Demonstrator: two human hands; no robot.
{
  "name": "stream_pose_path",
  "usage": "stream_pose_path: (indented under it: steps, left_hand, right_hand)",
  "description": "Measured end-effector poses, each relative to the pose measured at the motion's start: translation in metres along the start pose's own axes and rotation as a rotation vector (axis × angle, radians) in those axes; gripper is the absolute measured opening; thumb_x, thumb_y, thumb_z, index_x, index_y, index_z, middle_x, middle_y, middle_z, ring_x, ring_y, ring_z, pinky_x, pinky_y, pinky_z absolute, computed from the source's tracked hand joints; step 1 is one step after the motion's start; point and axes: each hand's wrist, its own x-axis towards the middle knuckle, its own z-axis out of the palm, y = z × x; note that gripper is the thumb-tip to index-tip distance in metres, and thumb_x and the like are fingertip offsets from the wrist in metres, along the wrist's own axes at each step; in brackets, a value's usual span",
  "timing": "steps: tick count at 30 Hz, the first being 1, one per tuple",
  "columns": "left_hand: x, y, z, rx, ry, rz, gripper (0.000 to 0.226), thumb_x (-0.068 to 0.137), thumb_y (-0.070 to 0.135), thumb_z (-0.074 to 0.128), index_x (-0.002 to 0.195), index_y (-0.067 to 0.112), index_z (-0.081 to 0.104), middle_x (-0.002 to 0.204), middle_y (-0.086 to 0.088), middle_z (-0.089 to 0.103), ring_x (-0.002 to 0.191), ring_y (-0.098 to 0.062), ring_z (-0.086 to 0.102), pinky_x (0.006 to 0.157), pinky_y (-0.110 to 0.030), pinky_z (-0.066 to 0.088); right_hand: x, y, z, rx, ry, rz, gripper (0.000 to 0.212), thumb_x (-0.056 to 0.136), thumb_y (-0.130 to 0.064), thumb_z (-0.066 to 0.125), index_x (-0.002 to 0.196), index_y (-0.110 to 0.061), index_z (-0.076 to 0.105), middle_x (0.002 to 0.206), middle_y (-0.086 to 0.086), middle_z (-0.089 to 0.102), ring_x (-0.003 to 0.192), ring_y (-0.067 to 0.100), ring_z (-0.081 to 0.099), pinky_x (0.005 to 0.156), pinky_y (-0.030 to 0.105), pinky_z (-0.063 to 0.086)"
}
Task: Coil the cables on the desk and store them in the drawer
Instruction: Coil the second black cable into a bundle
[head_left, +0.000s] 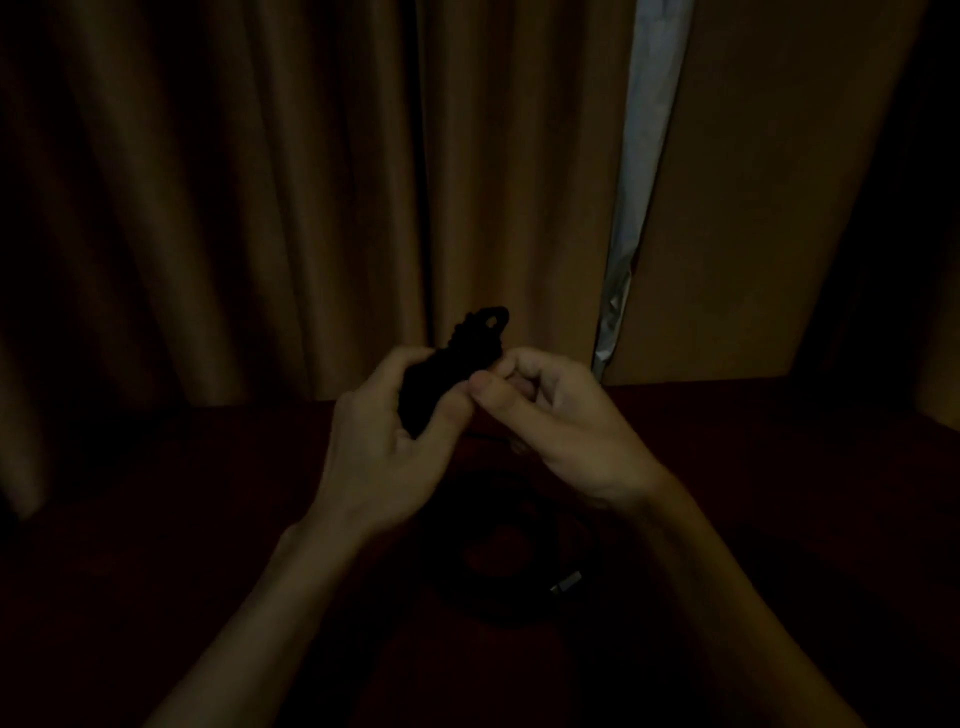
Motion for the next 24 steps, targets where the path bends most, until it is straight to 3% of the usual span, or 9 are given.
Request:
stream_pose_path:
  steps: [3, 6, 11, 13, 15, 17, 19, 21, 24]
  left_hand:
    - [0.003, 0.001, -0.001, -0.407, -0.14, -0.184, 0.032, 0.089, 0.048, 0.058, 0.096, 0.02, 0.071, 0.071, -0.004, 0.066, 0.058, -0.017, 0.059, 0.052, -0.025, 0.045]
    - [0.006, 0.003, -0.001, -0.776, -0.292, -0.372, 0.037, 0.085, 0.045, 0.061, 0.095, 0.013, 0.077, 0.072, -0.01, 0.064, 0.052, -0.014, 0.05, 0.049, -0.021, 0.04]
    - [0.005, 0.003, -0.006, -1.0, -0.539, -0.496, 0.057, 0.075, 0.056, 0.076, 0.108, 0.01, 0.074, 0.068, -0.012, 0.061, 0.043, -0.011, 0.043, 0.046, -0.019, 0.037]
    - [0.006, 0.006, -0.004, -0.92, -0.514, -0.506, 0.054, 0.082, 0.053, 0.065, 0.109, 0.007, 0.072, 0.068, -0.014, 0.062, 0.044, -0.017, 0.047, 0.05, -0.027, 0.035]
    - [0.008, 0.007, -0.003, -0.745, -0.449, -0.53, 0.053, 0.087, 0.055, 0.053, 0.103, 0.01, 0.074, 0.073, -0.018, 0.068, 0.051, -0.024, 0.056, 0.052, -0.031, 0.038]
    - [0.008, 0.005, -0.002, -0.525, -0.328, -0.48, 0.04, 0.095, 0.05, 0.048, 0.098, 0.021, 0.077, 0.085, -0.012, 0.075, 0.067, -0.026, 0.069, 0.058, -0.029, 0.049]
    - [0.007, 0.002, -0.003, -0.313, -0.182, -0.328, 0.019, 0.098, 0.035, 0.056, 0.109, 0.029, 0.071, 0.103, 0.006, 0.075, 0.094, -0.013, 0.072, 0.073, -0.023, 0.055]
    - [0.004, 0.003, 0.0, -0.166, -0.192, -0.142, 0.034, 0.092, 0.026, 0.067, 0.125, 0.028, 0.061, 0.112, 0.017, 0.07, 0.104, -0.004, 0.068, 0.081, -0.02, 0.055]
    - [-0.002, 0.002, 0.008, 0.038, -0.184, 0.063, 0.046, 0.088, 0.018, 0.075, 0.13, 0.018, 0.058, 0.109, 0.015, 0.068, 0.097, 0.003, 0.066, 0.077, -0.009, 0.048]
  right_hand:
    - [-0.002, 0.0, -0.007, 0.096, -0.076, 0.051, 0.019, 0.096, -0.021, 0.068, 0.103, -0.004, 0.061, 0.07, -0.001, 0.057, 0.054, 0.006, 0.045, 0.048, 0.019, 0.029]
    - [-0.001, 0.004, -0.005, 0.143, -0.115, 0.069, 0.038, 0.088, -0.028, 0.073, 0.116, -0.004, 0.061, 0.078, 0.007, 0.062, 0.053, 0.008, 0.044, 0.047, 0.019, 0.029]
    - [-0.004, 0.004, -0.001, 0.136, -0.156, 0.059, 0.036, 0.088, -0.028, 0.075, 0.121, -0.021, 0.063, 0.08, -0.003, 0.069, 0.064, 0.014, 0.062, 0.053, 0.025, 0.044]
    - [-0.006, 0.003, 0.002, 0.2, -0.19, 0.039, 0.026, 0.092, -0.025, 0.069, 0.111, -0.007, 0.066, 0.07, 0.008, 0.067, 0.063, 0.026, 0.068, 0.063, 0.041, 0.057]
    - [-0.006, 0.003, 0.006, 0.253, -0.139, 0.007, 0.026, 0.092, -0.022, 0.069, 0.098, 0.003, 0.065, 0.066, 0.018, 0.061, 0.063, 0.034, 0.068, 0.068, 0.057, 0.056]
    - [-0.003, 0.006, 0.008, 0.183, 0.007, -0.026, 0.025, 0.089, -0.02, 0.072, 0.098, 0.003, 0.068, 0.078, 0.021, 0.068, 0.071, 0.035, 0.07, 0.066, 0.05, 0.058]
    - [-0.001, 0.008, 0.01, 0.098, 0.147, -0.056, 0.028, 0.086, -0.021, 0.074, 0.101, 0.002, 0.071, 0.09, 0.013, 0.075, 0.082, 0.022, 0.073, 0.067, 0.032, 0.058]
    - [0.001, 0.007, 0.012, 0.09, 0.245, -0.064, 0.035, 0.082, -0.027, 0.075, 0.097, 0.004, 0.071, 0.082, 0.005, 0.076, 0.074, 0.009, 0.072, 0.062, 0.018, 0.053]
    - [0.002, 0.009, 0.019, 0.069, 0.344, -0.045, 0.038, 0.081, -0.033, 0.079, 0.091, 0.003, 0.073, 0.084, 0.01, 0.078, 0.08, 0.02, 0.076, 0.069, 0.031, 0.06]
